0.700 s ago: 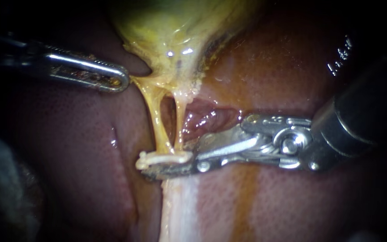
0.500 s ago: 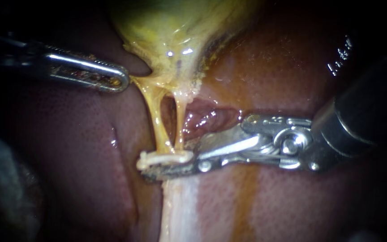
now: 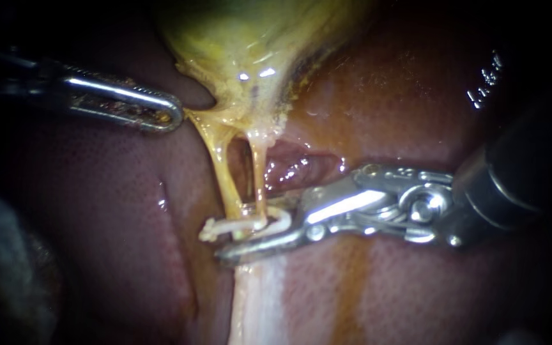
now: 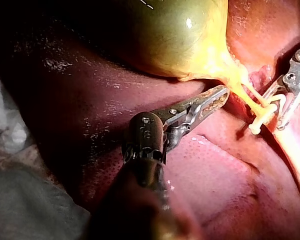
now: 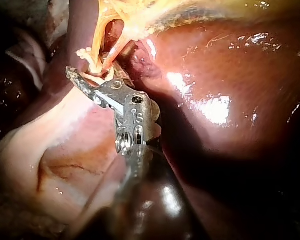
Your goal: Clipping second clip left tube
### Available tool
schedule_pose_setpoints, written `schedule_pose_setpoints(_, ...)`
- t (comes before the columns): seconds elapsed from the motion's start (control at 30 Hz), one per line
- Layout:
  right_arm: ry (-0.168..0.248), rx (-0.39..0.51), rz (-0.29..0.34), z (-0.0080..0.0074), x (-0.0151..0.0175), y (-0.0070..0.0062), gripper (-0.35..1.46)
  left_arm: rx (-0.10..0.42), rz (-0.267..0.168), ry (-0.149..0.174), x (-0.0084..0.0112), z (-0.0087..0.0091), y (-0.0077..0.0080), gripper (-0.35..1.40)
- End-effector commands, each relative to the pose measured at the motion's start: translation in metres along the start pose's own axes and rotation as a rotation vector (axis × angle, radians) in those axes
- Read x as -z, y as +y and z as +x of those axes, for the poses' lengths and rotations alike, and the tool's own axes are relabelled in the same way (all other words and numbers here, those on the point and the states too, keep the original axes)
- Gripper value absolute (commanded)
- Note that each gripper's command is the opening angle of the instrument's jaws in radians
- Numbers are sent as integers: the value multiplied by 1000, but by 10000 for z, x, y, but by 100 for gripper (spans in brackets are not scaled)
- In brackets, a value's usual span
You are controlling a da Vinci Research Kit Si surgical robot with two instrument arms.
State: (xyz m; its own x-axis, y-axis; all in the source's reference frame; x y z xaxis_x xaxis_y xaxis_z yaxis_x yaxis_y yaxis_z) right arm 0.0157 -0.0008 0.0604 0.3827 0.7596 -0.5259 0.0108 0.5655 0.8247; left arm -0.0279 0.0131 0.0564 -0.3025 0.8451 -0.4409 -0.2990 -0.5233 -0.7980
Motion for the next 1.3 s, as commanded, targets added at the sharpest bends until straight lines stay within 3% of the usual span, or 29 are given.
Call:
schedule_pose_setpoints(0.03, 0, -1, 2, 0, 4, 1, 50, 0, -1, 0, 1, 0, 0, -35)
schedule_pose_setpoints(0.3, 7, -7, 1, 1, 25, 4, 50, 0, -2, 0, 1, 0, 1, -35)
schedule_pose_setpoints(0.7, 9, -26, 10, 24, 53, -11, 50, -1, -2, 0, 2, 0, 0, -35)
schedule_pose_setpoints(0.93, 25, -27, 23, 30, 41, -23, 50, -1, -2, 0, 2, 0, 0, -35)
schedule_pose_setpoints(1.3, 35, -26, 31, 31, 23, -18, 50, -1, -2, 0, 2, 0, 0, -35)
